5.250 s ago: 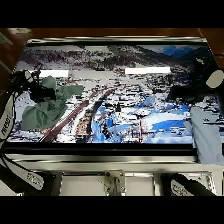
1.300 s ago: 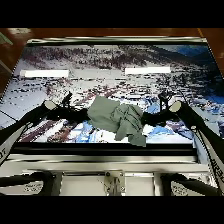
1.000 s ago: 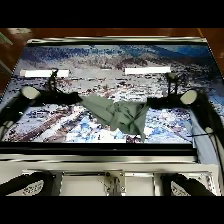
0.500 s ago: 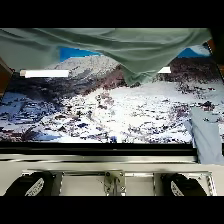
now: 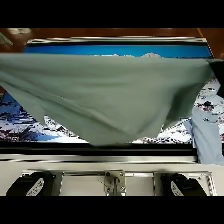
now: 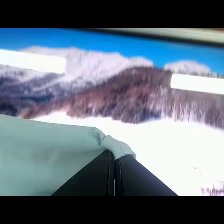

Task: Fold the shirts.

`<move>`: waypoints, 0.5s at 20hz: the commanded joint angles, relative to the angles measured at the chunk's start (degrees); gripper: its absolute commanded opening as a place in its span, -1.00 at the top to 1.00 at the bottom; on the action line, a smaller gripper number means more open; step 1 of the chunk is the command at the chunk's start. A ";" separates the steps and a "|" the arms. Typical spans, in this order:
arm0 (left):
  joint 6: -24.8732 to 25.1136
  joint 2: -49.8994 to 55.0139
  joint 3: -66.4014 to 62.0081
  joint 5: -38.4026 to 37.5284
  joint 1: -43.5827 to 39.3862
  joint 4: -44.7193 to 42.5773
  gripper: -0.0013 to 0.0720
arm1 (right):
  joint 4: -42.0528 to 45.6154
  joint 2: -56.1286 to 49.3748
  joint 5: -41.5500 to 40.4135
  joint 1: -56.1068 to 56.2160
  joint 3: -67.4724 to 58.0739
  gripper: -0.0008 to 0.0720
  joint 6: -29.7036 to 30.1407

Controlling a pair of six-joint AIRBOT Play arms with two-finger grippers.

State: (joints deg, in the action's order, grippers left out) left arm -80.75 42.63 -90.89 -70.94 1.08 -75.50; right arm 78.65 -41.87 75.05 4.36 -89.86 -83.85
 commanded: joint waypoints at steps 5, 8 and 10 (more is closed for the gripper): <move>-0.79 -0.09 24.55 -5.11 0.07 3.85 0.87 | -0.28 -19.37 -21.73 0.04 -0.11 0.79 -0.70; -0.79 0.87 36.02 -4.09 -0.13 12.04 0.87 | -11.85 -32.09 -39.95 0.04 -0.11 0.79 -1.66; -1.20 2.49 43.01 -2.10 -0.15 16.50 0.87 | -20.17 -40.22 -42.51 0.04 -0.11 0.79 -1.68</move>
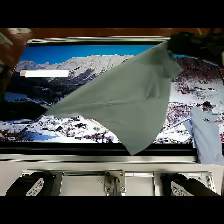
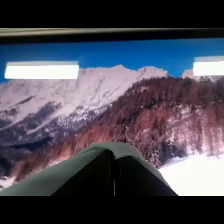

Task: Fold the shirts.

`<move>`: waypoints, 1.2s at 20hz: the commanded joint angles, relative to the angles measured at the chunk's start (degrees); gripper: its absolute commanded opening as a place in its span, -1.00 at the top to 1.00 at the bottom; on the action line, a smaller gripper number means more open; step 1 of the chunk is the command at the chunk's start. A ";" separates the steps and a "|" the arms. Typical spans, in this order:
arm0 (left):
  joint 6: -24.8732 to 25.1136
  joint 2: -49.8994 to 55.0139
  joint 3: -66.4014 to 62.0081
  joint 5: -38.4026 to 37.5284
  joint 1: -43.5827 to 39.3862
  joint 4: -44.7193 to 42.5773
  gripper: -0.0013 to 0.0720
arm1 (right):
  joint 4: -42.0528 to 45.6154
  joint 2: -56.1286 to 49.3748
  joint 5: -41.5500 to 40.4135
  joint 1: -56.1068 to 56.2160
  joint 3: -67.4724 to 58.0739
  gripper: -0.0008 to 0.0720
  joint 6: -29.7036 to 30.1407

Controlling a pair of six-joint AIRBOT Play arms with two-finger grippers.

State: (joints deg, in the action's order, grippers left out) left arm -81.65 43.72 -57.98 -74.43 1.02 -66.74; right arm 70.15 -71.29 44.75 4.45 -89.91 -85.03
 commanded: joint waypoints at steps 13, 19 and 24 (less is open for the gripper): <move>3.23 8.66 21.11 15.43 -0.02 20.28 0.86 | -12.72 -20.92 32.85 -5.88 -0.07 -0.76 -0.70; 6.19 8.63 17.44 14.78 -0.04 20.28 0.87 | -4.83 -10.86 49.51 -16.46 7.52 -0.76 -1.31; 9.03 8.63 16.70 12.04 -0.04 20.28 0.87 | -10.58 -3.45 38.03 -16.35 37.31 -0.77 -3.10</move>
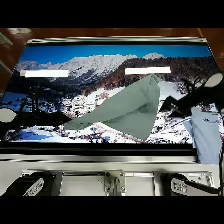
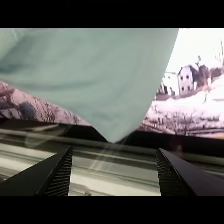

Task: Fold the shirts.

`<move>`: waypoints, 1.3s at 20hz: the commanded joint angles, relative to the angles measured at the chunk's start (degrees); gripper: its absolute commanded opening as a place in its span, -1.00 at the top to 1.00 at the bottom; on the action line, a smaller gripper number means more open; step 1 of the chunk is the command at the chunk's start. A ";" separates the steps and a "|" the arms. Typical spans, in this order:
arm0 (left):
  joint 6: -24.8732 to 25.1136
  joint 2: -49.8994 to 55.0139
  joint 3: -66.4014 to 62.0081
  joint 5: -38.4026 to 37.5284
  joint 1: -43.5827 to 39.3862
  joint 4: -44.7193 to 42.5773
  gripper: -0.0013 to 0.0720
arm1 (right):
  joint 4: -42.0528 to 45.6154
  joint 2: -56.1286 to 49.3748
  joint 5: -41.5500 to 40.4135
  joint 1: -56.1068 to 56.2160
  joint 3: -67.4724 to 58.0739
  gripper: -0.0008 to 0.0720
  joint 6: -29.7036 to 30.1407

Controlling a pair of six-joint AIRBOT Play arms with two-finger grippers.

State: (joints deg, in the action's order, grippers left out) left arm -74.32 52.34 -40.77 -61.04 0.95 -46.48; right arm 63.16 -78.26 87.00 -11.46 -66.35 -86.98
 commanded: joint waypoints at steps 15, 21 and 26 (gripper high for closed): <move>1.70 0.02 -0.50 -1.55 0.02 0.02 0.86 | -7.17 -1.01 -30.32 16.44 27.32 -0.77 -10.82; 3.85 0.00 -1.57 -1.53 0.13 -0.02 0.87 | -10.45 -0.55 -29.75 16.39 25.55 0.79 -6.60; 8.15 -2.47 -17.73 -1.51 5.90 -1.33 0.87 | -8.31 12.39 -20.72 14.34 9.51 0.79 8.33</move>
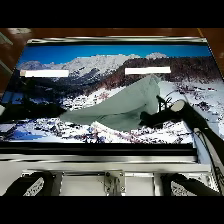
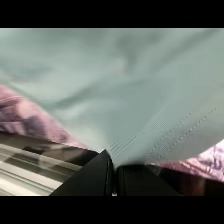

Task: Fold the shirts.

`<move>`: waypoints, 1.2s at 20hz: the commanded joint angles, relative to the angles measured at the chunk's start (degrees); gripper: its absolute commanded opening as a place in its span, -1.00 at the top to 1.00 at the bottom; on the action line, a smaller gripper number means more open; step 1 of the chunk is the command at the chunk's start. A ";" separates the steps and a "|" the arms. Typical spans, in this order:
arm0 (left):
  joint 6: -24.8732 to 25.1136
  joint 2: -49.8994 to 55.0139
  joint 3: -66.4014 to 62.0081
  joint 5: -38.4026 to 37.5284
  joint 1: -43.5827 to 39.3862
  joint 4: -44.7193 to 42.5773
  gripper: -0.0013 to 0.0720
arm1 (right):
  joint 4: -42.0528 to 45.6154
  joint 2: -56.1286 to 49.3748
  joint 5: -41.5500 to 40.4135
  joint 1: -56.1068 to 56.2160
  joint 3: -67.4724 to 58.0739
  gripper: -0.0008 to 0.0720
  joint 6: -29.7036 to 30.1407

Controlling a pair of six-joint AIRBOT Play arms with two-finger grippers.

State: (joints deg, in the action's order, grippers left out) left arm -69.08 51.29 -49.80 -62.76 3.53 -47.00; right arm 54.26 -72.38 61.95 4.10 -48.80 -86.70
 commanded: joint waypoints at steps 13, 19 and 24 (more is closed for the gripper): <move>6.84 -18.82 -54.21 18.60 17.46 -5.20 0.87 | 5.40 33.44 -10.84 -10.23 -57.07 0.79 8.79; 0.17 -20.24 -54.10 1.70 17.46 -17.92 0.87 | 15.43 32.11 3.28 -10.23 -57.07 0.79 1.66; -0.90 -20.31 -44.35 -11.56 17.46 -19.23 0.87 | 17.66 24.90 27.39 -10.23 -57.00 0.79 -3.37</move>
State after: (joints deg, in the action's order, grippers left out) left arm -68.69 31.16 -99.11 -65.82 20.95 -64.12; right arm 69.76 -43.57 73.97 -6.09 -105.69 -86.39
